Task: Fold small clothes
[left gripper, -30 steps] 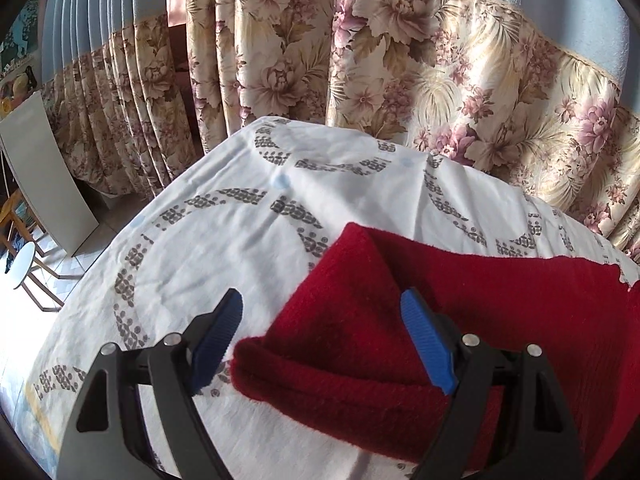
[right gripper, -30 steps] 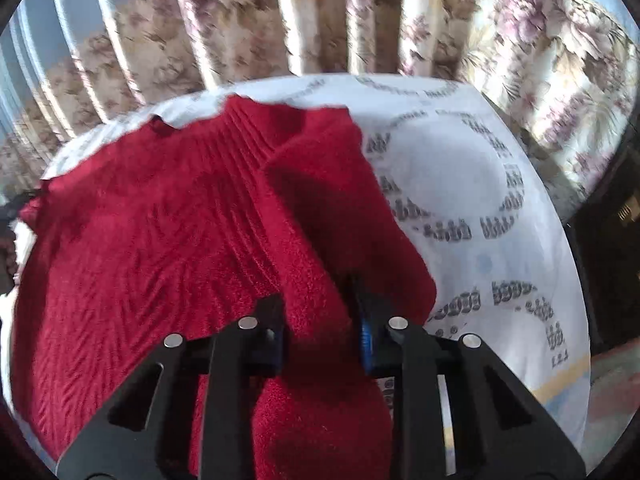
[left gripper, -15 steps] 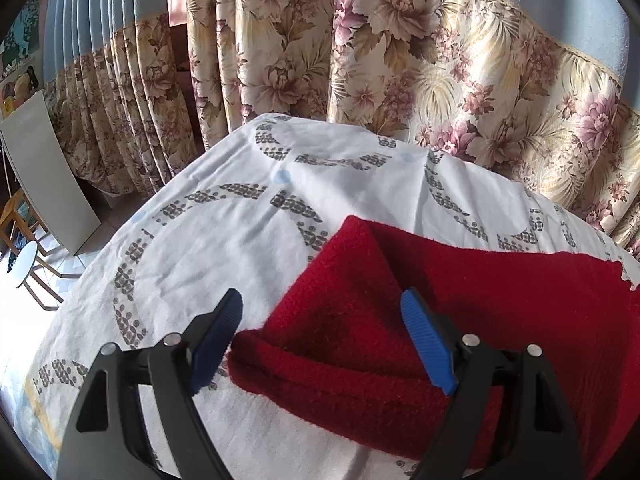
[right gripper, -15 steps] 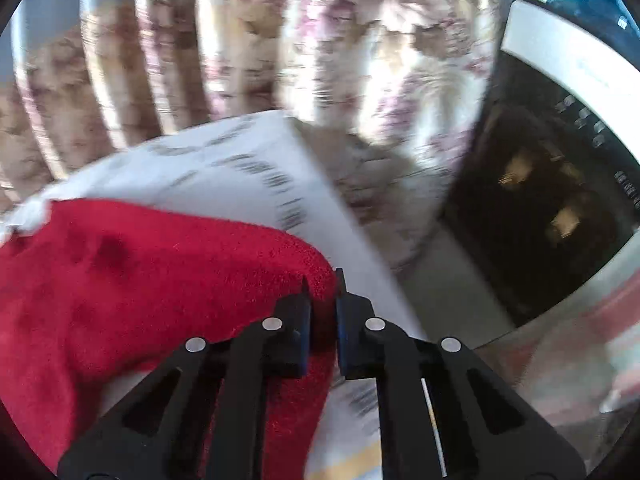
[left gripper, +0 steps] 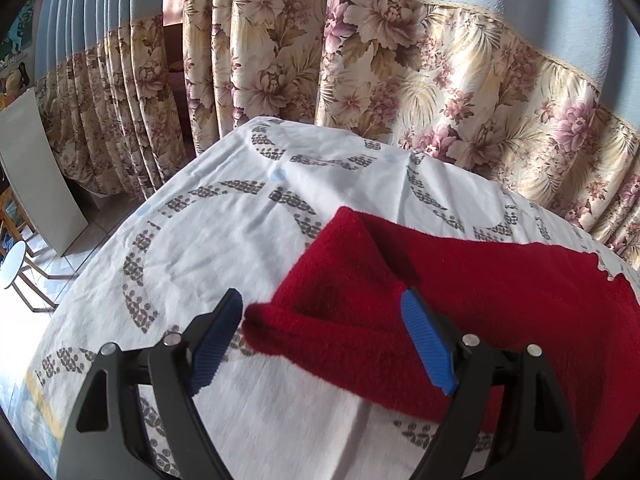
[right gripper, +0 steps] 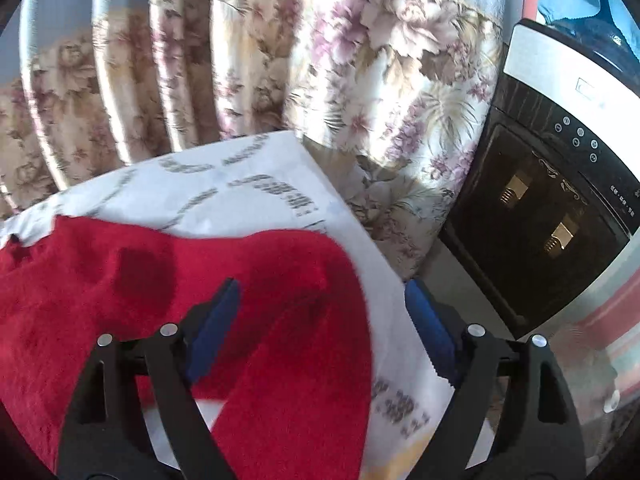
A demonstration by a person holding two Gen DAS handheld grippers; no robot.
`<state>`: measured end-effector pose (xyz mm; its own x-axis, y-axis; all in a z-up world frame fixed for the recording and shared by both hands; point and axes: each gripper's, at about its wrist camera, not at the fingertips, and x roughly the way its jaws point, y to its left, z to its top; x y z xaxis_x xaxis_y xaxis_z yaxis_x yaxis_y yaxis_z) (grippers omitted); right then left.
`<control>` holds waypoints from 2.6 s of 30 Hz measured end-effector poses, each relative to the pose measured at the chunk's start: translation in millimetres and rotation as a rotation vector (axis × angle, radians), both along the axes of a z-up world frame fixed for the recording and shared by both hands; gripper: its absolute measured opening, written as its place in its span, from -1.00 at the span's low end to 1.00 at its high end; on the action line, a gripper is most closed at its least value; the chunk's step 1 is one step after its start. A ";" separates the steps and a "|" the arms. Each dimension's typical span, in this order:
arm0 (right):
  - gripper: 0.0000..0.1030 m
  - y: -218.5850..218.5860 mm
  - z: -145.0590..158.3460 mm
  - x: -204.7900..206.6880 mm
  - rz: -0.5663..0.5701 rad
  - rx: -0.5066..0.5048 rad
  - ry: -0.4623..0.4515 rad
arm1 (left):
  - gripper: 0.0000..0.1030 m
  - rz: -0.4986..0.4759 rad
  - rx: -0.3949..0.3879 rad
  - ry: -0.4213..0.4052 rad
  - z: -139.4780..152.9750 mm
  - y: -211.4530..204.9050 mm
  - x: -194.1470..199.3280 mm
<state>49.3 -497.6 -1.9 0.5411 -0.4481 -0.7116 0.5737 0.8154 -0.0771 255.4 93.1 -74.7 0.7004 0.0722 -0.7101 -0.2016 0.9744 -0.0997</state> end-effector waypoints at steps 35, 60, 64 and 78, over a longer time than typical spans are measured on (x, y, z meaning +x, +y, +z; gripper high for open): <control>0.84 419.0 -4.1 70.7 0.673 0.257 -0.085 | 0.63 -0.167 -0.095 0.028 -11.5 76.6 -86.1; 0.18 562.6 -58.2 120.9 0.711 0.093 0.184 | 0.63 -0.051 -0.037 0.024 -1.2 188.4 -99.7; -0.76 569.7 -54.1 119.1 0.742 0.075 0.173 | 0.63 -0.065 -0.017 0.027 1.1 174.3 -98.3; -0.76 420.2 16.9 138.5 0.640 -0.009 0.059 | 0.63 -0.125 -0.073 0.018 33.4 91.6 -54.5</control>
<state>187.8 -77.5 15.1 0.6634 -0.0557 -0.7462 -0.0316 0.9942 -0.1023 200.9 184.6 -41.4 0.6875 -0.0675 -0.7230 -0.0813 0.9823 -0.1690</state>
